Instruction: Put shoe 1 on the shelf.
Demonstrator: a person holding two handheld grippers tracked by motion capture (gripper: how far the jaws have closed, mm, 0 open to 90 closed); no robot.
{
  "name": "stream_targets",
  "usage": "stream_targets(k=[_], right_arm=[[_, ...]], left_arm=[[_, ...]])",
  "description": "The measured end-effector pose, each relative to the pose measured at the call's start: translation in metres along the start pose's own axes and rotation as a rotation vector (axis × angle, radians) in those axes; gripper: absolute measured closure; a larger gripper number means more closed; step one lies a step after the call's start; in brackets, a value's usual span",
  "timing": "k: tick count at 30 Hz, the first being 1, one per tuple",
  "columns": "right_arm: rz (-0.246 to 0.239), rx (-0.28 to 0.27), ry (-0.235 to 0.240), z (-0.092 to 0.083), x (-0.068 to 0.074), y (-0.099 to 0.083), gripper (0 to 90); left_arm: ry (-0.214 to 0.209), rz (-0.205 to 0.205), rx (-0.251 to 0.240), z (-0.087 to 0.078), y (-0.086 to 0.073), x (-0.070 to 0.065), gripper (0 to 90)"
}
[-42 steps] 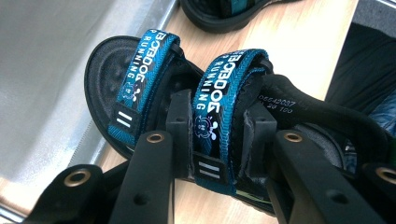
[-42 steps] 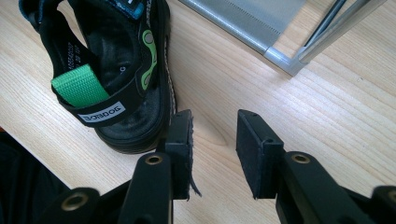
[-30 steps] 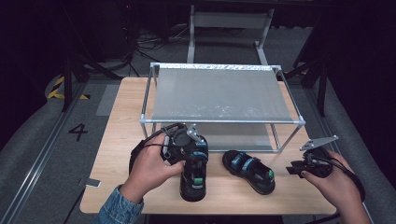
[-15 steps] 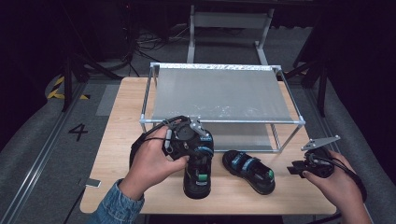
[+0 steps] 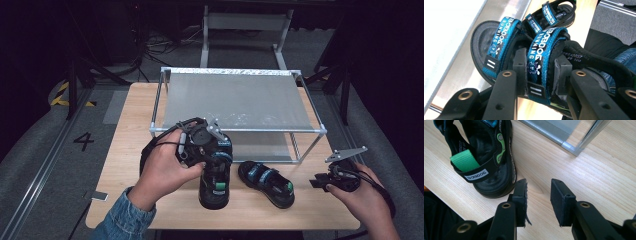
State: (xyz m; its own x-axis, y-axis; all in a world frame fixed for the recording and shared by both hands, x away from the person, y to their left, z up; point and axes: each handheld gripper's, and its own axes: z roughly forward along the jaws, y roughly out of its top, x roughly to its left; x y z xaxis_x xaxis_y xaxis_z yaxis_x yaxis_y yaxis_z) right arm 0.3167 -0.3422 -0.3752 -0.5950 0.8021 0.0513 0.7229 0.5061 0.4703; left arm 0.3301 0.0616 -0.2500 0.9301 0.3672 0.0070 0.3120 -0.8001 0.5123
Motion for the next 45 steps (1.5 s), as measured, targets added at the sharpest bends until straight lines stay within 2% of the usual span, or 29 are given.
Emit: stream_targets(k=[5, 10, 14, 23, 31, 36, 41, 42, 45], right_arm=[[0.002, 0.003, -0.004, -0.001, -0.001, -0.002, 66.8], [0.012, 0.004, -0.003, -0.001, -0.001, -0.004, 66.8], [0.009, 0.005, -0.006, -0.001, -0.002, -0.003, 66.8], [0.015, 0.008, -0.011, -0.001, -0.003, -0.006, 66.8], [0.031, 0.016, -0.025, -0.003, -0.005, -0.014, 66.8], [0.038, 0.023, -0.023, -0.001, -0.005, -0.018, 66.9], [0.034, 0.023, -0.028, 0.000, -0.004, -0.020, 66.9], [0.032, 0.023, -0.028, 0.000, -0.004, -0.020, 66.9], [0.028, 0.015, -0.034, 0.001, -0.004, -0.020, 66.9]], left_arm=[[0.009, -0.014, 0.007, -0.006, 0.004, 0.000, 70.4], [0.015, -0.007, 0.002, -0.013, 0.010, 0.002, 70.4], [0.022, -0.023, 0.007, -0.019, 0.014, 0.002, 70.4], [0.033, 0.003, -0.003, -0.034, 0.029, 0.008, 70.4], [0.033, 0.018, -0.011, -0.038, 0.046, 0.026, 70.5], [0.027, 0.030, -0.048, -0.039, 0.057, 0.038, 70.4], [0.035, 0.016, -0.053, -0.037, 0.065, 0.049, 70.5], [0.037, 0.027, -0.050, -0.037, 0.067, 0.053, 70.4], [0.052, 0.010, -0.056, -0.035, 0.072, 0.060, 70.5]])
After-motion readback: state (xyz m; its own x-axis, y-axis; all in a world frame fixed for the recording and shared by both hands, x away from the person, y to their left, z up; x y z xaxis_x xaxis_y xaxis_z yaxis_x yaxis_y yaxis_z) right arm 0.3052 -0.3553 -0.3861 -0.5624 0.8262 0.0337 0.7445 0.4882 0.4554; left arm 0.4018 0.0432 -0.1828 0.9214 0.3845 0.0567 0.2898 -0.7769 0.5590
